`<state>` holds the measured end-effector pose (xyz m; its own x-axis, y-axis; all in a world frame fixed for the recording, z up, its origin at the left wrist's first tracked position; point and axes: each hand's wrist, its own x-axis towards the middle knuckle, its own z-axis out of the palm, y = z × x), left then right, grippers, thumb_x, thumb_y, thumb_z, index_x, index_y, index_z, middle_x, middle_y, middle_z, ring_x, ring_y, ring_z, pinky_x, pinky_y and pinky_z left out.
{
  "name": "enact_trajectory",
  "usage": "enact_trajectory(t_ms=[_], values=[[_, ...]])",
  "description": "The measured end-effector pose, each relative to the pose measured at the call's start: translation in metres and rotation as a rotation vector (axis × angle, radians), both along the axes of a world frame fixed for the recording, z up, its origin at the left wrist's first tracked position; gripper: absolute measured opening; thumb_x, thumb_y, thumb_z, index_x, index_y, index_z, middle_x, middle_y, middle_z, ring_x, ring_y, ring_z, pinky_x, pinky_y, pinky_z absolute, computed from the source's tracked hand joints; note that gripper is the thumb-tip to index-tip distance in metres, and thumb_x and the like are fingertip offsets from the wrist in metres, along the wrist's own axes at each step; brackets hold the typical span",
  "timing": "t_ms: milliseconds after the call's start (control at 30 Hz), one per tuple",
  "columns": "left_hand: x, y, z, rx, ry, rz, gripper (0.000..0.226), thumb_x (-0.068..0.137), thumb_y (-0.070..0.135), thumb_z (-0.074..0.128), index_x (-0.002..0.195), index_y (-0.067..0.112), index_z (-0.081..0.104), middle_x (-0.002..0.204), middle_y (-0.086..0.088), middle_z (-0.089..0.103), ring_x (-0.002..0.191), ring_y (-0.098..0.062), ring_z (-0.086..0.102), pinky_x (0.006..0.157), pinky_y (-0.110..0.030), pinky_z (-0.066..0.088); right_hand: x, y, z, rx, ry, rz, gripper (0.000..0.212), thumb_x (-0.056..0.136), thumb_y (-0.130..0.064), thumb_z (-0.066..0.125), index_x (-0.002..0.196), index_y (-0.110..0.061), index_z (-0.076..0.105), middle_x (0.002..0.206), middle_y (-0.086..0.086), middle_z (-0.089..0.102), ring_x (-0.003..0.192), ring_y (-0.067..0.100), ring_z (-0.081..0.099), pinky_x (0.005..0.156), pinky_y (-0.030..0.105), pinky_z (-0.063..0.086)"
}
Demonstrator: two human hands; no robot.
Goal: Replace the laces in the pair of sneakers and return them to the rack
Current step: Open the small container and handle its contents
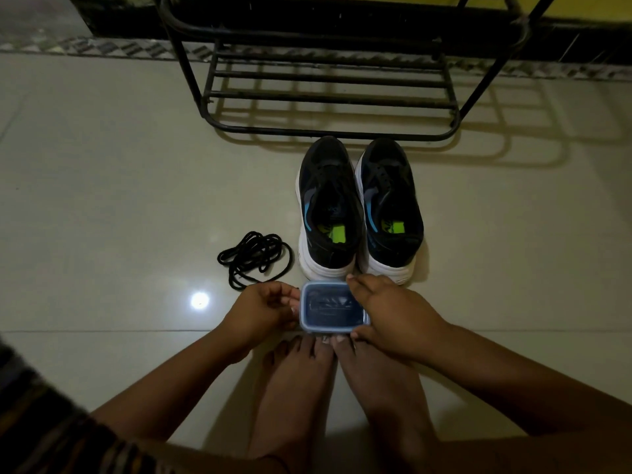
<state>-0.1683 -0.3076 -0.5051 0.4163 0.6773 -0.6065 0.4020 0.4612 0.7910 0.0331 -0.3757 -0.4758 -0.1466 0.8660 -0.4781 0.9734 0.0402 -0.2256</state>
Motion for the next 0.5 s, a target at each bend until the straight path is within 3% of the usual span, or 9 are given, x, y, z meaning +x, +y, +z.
enact_trajectory(t_ms=[100, 233, 333, 500], values=[[0.001, -0.004, 0.005, 0.039, 0.057, -0.036, 0.027, 0.084, -0.002, 0.064, 0.107, 0.012, 0.063, 0.092, -0.005, 0.071, 0.082, -0.016, 0.069, 0.069, -0.023, 0.057, -0.001, 0.003, 0.001, -0.009, -0.037, 0.026, 0.087, 0.088, -0.043, 0.058, 0.150, -0.012, 0.007, 0.151, 0.006, 0.023, 0.133, 0.024, 0.028, 0.104, 0.033, 0.035], [0.003, -0.008, 0.008, 0.353, 0.205, -0.314, 0.061, 0.078, 0.014, 0.074, 0.124, 0.040, 0.043, 0.096, 0.014, 0.060, 0.082, -0.002, 0.063, 0.069, -0.010, 0.051, -0.003, 0.007, -0.002, -0.003, -0.071, 0.039, 0.087, 0.086, -0.042, 0.060, 0.150, -0.010, 0.009, 0.149, 0.008, 0.027, 0.130, 0.025, 0.031, 0.102, 0.034, 0.037], [0.007, -0.005, 0.009, 0.530, 0.275, -0.434, 0.057, 0.078, 0.018, 0.075, 0.128, 0.032, 0.050, 0.095, 0.009, 0.063, 0.080, -0.001, 0.061, 0.067, -0.007, 0.046, -0.005, 0.008, -0.003, -0.022, -0.072, 0.041, 0.089, 0.085, -0.041, 0.062, 0.150, -0.008, 0.009, 0.148, 0.010, 0.028, 0.129, 0.026, 0.034, 0.102, 0.035, 0.037], [0.018, -0.001, 0.010, 0.606, 0.366, -0.546, 0.045, 0.080, 0.020, 0.071, 0.122, 0.018, 0.056, 0.106, 0.000, 0.066, 0.097, -0.014, 0.063, 0.082, -0.021, 0.048, -0.007, 0.011, -0.002, -0.079, -0.054, 0.020, 0.091, 0.086, -0.036, 0.063, 0.150, -0.008, 0.005, 0.151, 0.011, 0.022, 0.129, 0.028, 0.037, 0.102, 0.035, 0.038]])
